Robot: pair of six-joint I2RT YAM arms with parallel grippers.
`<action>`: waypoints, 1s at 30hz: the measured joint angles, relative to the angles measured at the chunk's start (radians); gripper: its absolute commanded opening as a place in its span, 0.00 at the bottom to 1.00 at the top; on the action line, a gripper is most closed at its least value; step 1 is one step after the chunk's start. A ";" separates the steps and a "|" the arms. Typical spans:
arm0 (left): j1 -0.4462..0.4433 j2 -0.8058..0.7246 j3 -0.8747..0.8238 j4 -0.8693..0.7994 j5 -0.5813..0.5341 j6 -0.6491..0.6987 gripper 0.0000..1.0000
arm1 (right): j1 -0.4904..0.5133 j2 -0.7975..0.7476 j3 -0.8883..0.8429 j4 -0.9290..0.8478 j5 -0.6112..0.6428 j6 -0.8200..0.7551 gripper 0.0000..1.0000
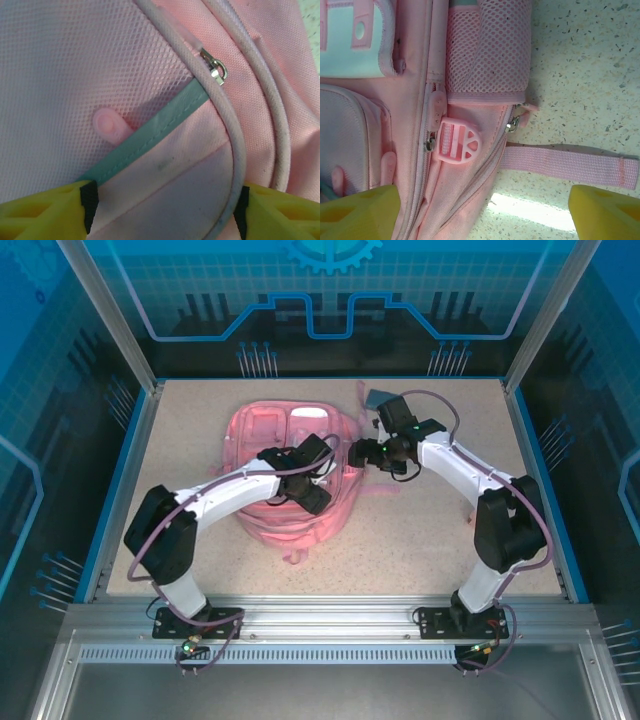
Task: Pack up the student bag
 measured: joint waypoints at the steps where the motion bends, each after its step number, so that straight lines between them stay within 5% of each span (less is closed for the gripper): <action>1: -0.007 0.011 0.008 -0.005 -0.014 0.012 0.75 | 0.000 0.000 -0.001 0.000 0.000 0.000 0.87; 6: -0.025 0.048 0.032 -0.015 -0.068 0.045 0.68 | 0.000 0.000 -0.002 0.001 -0.008 0.000 0.87; 13: -0.039 0.056 0.035 -0.017 -0.104 0.078 0.21 | -0.001 0.000 -0.002 0.000 -0.018 0.000 0.87; 17: -0.037 0.014 0.028 0.001 -0.142 0.094 0.07 | -0.003 0.000 -0.001 0.000 -0.031 -0.007 0.85; 30: -0.021 -0.441 -0.242 0.104 -0.136 0.128 0.00 | 0.012 0.063 0.093 0.068 -0.307 -0.097 0.83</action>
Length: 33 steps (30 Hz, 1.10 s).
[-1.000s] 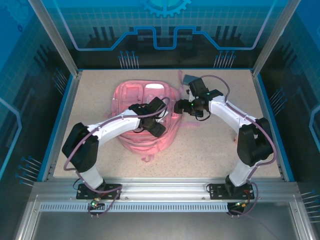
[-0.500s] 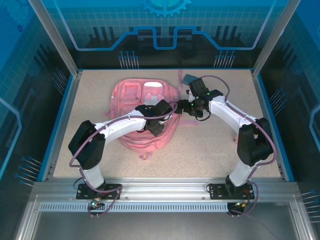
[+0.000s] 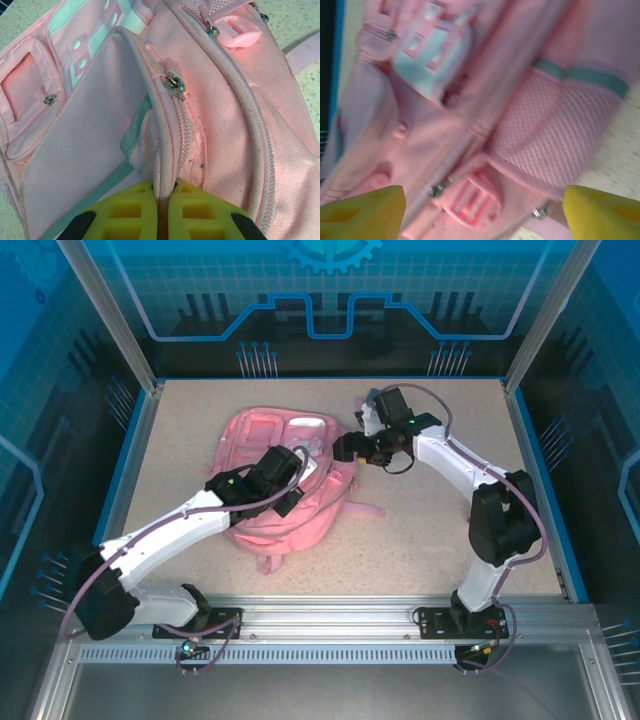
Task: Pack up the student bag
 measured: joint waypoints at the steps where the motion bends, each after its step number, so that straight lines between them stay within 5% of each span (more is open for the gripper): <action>1: 0.000 -0.019 -0.015 0.003 0.004 0.000 0.00 | 0.003 0.014 0.016 0.006 -0.024 -0.004 0.84; 16: 0.003 -0.045 -0.037 0.031 0.009 -0.008 0.00 | 0.055 0.189 0.107 0.012 -0.217 -0.036 0.73; 33: 0.006 -0.044 -0.037 0.033 0.018 -0.009 0.00 | 0.055 0.139 0.096 -0.045 -0.154 -0.080 0.30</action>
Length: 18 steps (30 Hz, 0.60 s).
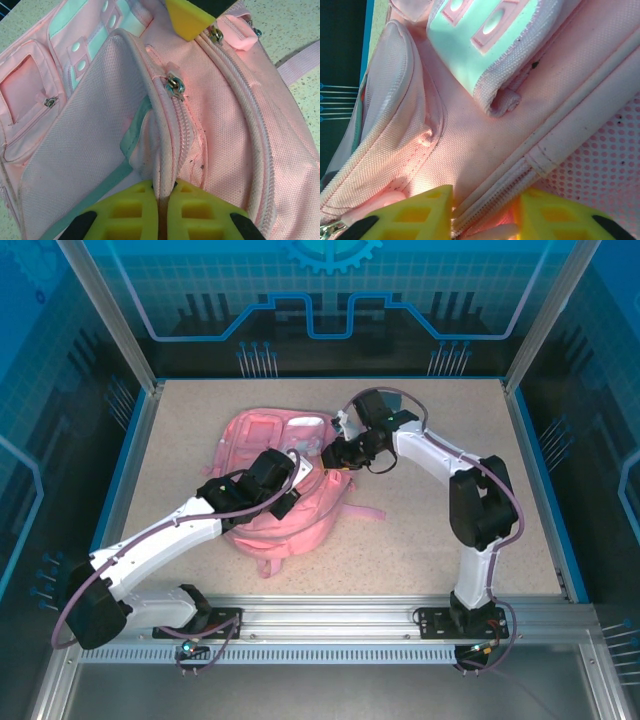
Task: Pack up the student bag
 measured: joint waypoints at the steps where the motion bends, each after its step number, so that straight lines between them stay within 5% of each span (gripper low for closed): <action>1: 0.000 0.000 0.000 0.000 0.000 0.000 0.00 | 0.000 -0.002 -0.002 0.000 0.000 0.000 0.28; 9: 0.000 0.013 0.000 0.007 0.008 -0.008 0.00 | 0.000 -0.014 -0.009 -0.002 0.024 0.001 0.19; 15: 0.000 0.023 0.000 0.022 0.014 -0.025 0.00 | 0.000 -0.053 -0.032 -0.014 0.039 -0.002 0.41; 18: 0.000 0.029 0.000 0.030 0.015 -0.026 0.00 | 0.001 -0.076 -0.048 -0.016 -0.002 -0.006 0.43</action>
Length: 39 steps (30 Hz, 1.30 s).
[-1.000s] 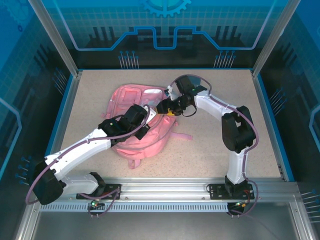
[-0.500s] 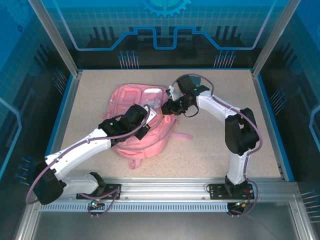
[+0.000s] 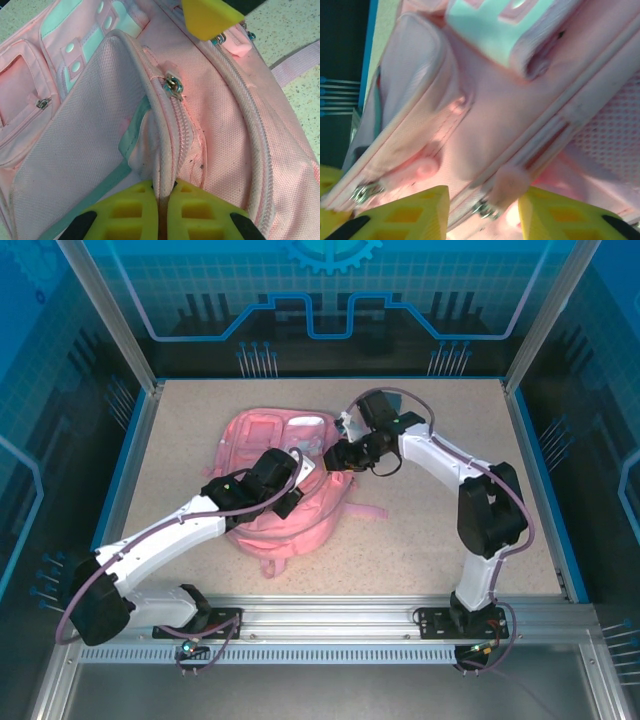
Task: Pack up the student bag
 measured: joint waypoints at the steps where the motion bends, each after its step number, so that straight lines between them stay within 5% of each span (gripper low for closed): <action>1: 0.000 0.002 0.000 0.003 0.000 0.000 0.00 | 0.000 -0.005 -0.005 0.001 -0.012 -0.002 0.43; 11: 0.000 0.004 0.000 0.008 0.002 0.000 0.00 | 0.007 -0.011 -0.046 0.000 -0.024 -0.002 0.31; 22: 0.001 0.004 0.000 0.008 0.004 -0.001 0.00 | 0.008 -0.011 -0.011 0.013 0.053 0.056 0.41; 32: 0.001 0.004 0.000 0.008 0.005 -0.013 0.00 | 0.008 0.037 0.021 0.038 0.061 0.120 0.41; 39: 0.001 0.004 0.000 0.008 0.005 -0.019 0.00 | 0.008 0.048 0.032 0.027 0.112 0.129 0.74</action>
